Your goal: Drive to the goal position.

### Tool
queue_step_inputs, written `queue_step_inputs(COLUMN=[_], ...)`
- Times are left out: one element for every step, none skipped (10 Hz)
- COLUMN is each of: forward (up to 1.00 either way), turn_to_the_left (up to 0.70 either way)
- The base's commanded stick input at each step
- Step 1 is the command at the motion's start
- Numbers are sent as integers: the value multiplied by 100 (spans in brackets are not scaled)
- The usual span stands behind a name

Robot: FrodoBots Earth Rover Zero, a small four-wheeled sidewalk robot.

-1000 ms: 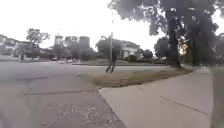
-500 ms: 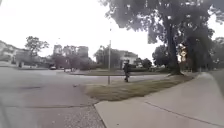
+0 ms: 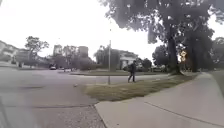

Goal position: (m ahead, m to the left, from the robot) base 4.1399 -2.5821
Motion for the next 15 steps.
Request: queue_step_inputs(forward=[0, 0, 0, 0, 0, 0, 0, 0, 0, 0, 0, 0, 0, 0, 0], turn_to_the_left=[-100, -100, -100, -100, -100, -100, -100, -100, -100, -100, -100, -100, -100, -100, -100])
